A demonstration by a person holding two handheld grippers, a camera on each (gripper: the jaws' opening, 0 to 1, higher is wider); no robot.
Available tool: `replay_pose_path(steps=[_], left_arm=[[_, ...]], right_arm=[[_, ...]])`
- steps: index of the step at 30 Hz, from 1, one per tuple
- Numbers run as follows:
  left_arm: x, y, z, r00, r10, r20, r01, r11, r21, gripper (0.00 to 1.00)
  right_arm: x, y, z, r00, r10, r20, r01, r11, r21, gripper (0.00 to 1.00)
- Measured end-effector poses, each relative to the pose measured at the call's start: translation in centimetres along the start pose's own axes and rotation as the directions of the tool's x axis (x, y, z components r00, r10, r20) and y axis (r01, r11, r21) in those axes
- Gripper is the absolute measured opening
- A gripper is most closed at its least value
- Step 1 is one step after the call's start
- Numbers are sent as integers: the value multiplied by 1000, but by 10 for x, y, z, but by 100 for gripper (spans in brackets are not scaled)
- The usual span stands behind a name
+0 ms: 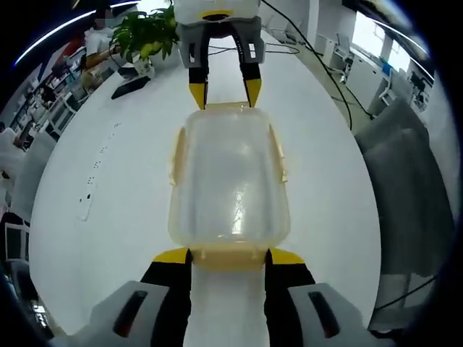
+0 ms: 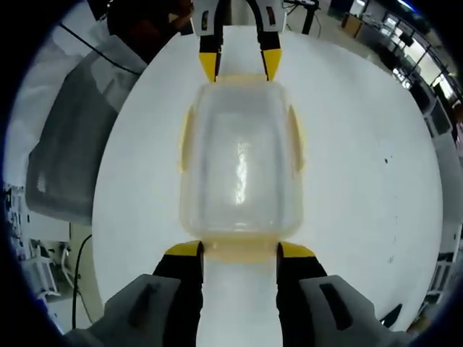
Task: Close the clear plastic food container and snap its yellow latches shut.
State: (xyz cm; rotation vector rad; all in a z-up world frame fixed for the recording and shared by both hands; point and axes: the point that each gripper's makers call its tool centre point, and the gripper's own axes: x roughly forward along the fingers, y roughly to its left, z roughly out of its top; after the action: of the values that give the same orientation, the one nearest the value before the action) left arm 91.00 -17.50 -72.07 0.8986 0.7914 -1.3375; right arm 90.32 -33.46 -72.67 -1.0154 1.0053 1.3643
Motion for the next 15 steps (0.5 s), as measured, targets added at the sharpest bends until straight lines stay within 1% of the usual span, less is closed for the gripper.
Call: replay_pose_path(steps=[12, 15], left_arm=[[3, -2, -2, 1000, -11, -11, 11, 1000, 0, 33], [3, -3, -2, 1000, -11, -10, 11, 1000, 4, 34]], right_arm=[[1, 0, 0, 1000, 5, 6, -5, 1000, 0, 36], [1, 2, -1, 1000, 21, -2, -21, 1000, 13, 37]])
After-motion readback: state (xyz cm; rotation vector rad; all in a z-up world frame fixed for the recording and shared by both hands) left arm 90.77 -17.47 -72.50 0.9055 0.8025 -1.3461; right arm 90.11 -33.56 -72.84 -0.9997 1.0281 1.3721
